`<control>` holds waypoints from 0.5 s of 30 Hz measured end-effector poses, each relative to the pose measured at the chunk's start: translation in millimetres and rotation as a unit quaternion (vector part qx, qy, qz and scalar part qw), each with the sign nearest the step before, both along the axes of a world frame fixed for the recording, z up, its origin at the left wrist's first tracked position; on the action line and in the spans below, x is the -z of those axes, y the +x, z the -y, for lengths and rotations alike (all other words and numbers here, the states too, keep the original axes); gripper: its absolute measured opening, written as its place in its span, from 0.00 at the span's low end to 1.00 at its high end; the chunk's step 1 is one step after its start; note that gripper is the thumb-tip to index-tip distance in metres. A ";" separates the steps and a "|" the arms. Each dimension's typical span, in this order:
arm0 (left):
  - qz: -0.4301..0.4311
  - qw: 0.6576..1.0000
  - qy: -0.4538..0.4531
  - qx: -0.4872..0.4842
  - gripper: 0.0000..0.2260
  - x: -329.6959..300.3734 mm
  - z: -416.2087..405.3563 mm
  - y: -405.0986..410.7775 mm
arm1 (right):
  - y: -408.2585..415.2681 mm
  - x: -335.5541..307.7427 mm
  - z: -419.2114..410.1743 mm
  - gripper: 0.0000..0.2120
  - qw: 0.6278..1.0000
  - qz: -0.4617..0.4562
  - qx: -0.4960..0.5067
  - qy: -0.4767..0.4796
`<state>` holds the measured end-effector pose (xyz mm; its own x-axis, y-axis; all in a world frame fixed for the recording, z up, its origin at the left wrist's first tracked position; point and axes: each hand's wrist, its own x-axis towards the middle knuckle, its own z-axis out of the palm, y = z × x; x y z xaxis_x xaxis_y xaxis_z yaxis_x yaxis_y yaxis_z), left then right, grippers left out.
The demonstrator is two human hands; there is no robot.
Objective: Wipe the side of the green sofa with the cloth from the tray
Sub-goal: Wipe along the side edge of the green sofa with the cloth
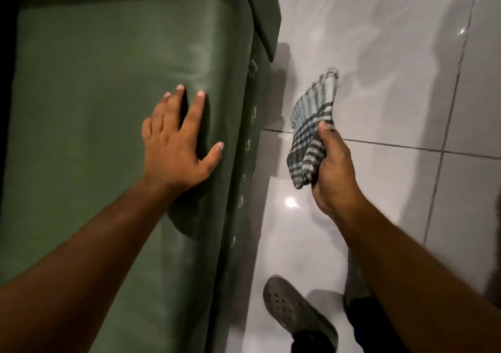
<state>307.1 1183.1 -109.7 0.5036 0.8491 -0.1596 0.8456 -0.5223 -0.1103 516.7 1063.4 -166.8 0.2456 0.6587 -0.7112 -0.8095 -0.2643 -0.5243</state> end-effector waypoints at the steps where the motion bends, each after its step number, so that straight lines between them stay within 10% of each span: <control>1: 0.009 1.000 -0.001 0.003 0.39 -4.0 -18.0 11.3 | -3.8 2.7 -2.0 0.14 1.000 -0.009 -0.008 -0.008; 15: 0.025 0.997 0.069 0.022 0.41 24.0 -81.9 68.0 | -35.0 88.2 -103.2 0.17 0.997 0.031 -0.074 -0.022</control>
<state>375.1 1265.0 -133.7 0.5460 0.8376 -0.0162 0.8281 -0.5425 -0.1415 481.7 1166.6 -255.0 0.1921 0.6593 -0.7269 -0.7263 -0.4026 -0.5571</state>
